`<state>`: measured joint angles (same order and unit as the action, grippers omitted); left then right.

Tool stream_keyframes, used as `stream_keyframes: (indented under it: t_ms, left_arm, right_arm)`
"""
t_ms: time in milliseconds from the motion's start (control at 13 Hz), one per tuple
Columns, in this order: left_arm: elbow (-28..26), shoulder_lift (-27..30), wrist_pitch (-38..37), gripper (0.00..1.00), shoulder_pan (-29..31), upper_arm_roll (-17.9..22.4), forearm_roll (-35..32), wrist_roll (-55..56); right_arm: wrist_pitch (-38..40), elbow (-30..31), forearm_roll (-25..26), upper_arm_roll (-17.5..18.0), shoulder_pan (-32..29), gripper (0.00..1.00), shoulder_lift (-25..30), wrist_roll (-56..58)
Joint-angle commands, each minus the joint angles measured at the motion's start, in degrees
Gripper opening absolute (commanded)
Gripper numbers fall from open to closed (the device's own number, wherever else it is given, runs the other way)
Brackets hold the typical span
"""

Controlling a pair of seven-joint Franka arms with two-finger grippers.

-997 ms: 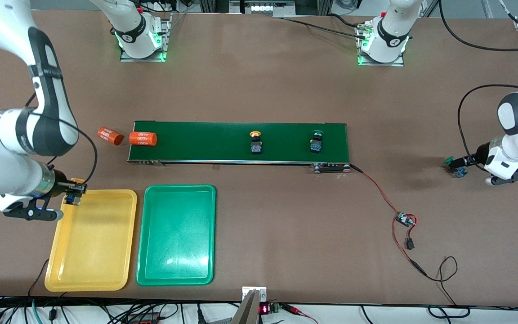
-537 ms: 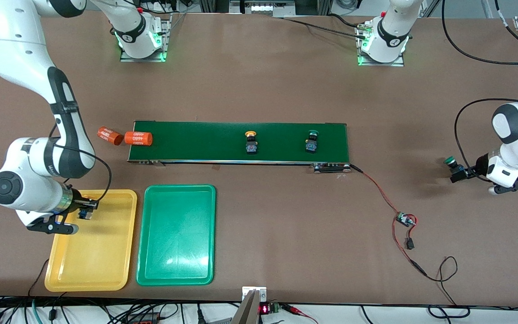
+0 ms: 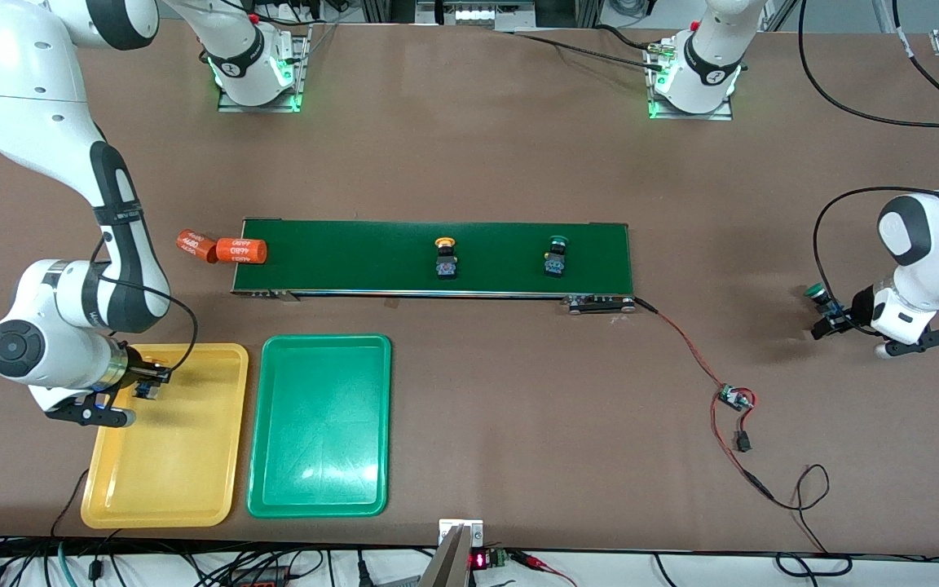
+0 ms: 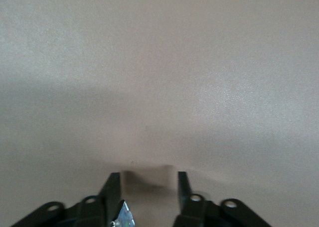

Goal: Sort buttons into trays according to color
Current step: 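Lower the button into the yellow tray and open the right gripper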

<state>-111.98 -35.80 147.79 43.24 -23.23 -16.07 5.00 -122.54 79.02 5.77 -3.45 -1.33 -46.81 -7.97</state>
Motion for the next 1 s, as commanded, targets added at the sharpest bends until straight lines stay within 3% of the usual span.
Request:
stream_keyframes:
  t_ms: [0, 77, 230, 537, 767, 921]
  left_arm:
    - [-1.8, 2.0, 0.2, 0.06, 0.4, 0.0, -1.9, -0.3]
    - [-2.2, 2.3, -0.2, 0.02, 0.3, 0.0, -1.9, -0.3]
    - [-2.3, 2.7, -0.4, 0.02, 0.2, 0.0, -1.9, -0.3]
    - [-1.8, 5.4, -4.7, 0.00, 0.1, 0.8, -1.8, -4.5]
    - [-2.2, 6.9, -11.0, 0.01, -0.5, 2.4, -1.8, -4.6]
    - [-2.5, 6.9, -14.6, 0.15, -0.1, 2.4, -1.8, -4.1]
  right_arm:
    - [0.4, -1.5, 0.6, 0.4, -0.5, 0.79, -1.0, 0.6]
    - [0.4, -1.5, 0.4, 0.4, -0.5, 1.00, -1.0, 0.6]
    - [1.2, -1.2, 0.0, 0.6, 0.4, 1.00, 0.0, 0.2]
    - [4.8, 7.3, -0.1, 1.4, 4.3, 1.00, 9.0, -6.9]
    - [6.3, 17.3, -0.2, 1.6, 8.4, 1.00, 19.7, -11.7]
    - [9.9, 23.6, -2.9, 2.7, 8.7, 1.00, 28.7, -12.0]
